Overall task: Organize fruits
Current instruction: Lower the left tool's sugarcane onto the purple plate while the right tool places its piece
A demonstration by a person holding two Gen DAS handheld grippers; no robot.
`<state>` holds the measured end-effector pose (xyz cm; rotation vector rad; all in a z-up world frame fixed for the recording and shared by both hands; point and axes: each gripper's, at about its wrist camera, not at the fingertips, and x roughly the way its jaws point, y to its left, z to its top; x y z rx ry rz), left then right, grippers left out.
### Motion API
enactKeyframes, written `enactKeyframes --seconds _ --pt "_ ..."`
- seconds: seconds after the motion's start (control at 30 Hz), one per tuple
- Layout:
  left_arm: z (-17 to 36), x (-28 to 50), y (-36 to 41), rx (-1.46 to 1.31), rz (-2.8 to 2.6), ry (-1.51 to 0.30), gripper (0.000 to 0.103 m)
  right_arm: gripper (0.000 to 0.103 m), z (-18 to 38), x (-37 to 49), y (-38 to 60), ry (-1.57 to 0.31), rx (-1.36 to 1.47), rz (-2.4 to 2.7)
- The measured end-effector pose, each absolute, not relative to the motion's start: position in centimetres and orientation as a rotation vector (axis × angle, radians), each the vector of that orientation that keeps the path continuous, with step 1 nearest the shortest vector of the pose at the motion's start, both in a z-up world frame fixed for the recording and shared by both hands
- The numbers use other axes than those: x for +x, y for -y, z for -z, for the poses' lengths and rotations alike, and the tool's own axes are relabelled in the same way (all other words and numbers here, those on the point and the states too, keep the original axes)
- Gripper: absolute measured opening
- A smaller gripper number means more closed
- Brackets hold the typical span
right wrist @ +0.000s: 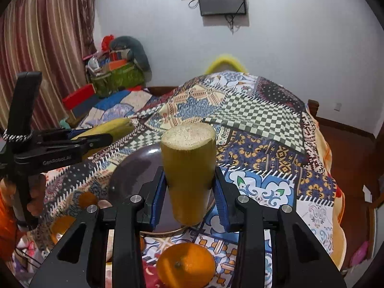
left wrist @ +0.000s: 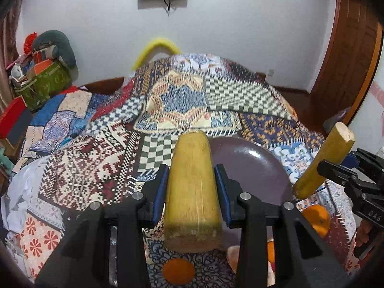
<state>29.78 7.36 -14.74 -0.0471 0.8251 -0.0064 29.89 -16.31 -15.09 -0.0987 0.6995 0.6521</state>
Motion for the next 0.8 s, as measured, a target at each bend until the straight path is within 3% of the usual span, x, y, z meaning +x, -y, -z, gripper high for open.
enactKeyframes --seconds 0.8 --pt "19.6 36.3 -6.5 0.029 0.096 -1.004 0.038 0.035 17.8 36.1 11.8 -0.88 -0.218 -0.778"
